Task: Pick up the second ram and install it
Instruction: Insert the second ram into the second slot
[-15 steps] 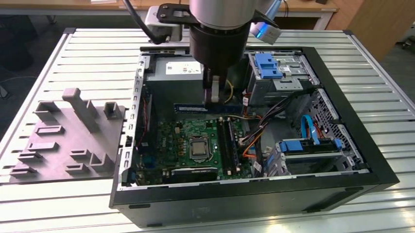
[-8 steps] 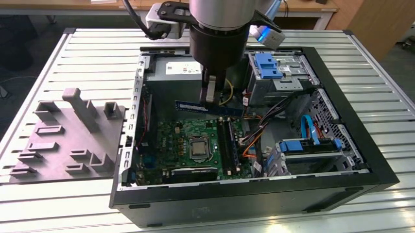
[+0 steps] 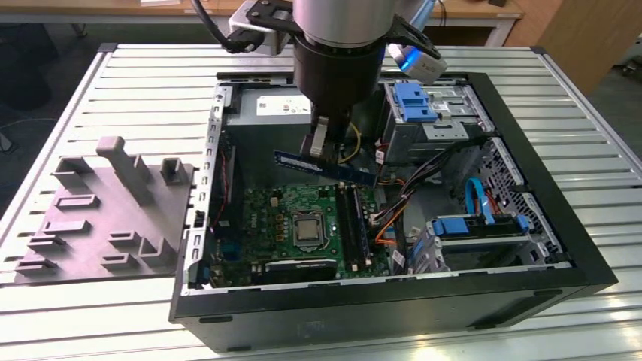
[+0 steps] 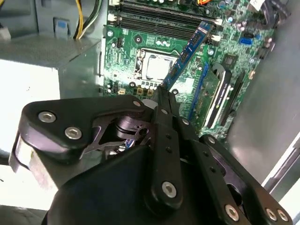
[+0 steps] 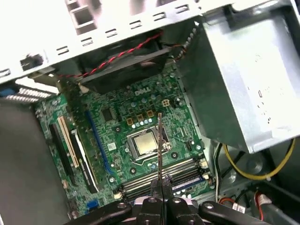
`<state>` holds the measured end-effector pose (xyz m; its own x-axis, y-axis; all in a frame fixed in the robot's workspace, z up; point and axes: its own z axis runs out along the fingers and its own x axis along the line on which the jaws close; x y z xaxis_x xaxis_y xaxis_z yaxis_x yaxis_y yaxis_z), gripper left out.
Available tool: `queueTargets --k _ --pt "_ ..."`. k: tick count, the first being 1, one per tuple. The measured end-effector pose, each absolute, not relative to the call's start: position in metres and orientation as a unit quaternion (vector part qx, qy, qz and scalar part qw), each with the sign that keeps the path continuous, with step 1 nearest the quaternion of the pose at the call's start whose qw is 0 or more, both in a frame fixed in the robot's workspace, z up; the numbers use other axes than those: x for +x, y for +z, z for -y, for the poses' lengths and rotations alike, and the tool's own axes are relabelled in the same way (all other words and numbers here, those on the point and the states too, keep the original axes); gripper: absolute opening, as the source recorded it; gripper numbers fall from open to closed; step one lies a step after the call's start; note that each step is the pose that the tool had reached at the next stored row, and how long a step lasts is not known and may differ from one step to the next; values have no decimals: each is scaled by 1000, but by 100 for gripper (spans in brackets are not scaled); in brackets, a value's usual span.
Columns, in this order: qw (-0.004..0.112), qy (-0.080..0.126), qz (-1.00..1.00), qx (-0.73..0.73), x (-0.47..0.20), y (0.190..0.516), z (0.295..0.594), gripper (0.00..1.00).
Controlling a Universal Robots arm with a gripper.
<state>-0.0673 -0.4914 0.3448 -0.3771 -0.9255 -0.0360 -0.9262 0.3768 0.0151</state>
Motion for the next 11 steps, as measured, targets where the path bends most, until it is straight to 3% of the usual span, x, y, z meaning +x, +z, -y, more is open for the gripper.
queueTargets --k 11 --pt "12 15 -881 -472 -67 345 491 11"
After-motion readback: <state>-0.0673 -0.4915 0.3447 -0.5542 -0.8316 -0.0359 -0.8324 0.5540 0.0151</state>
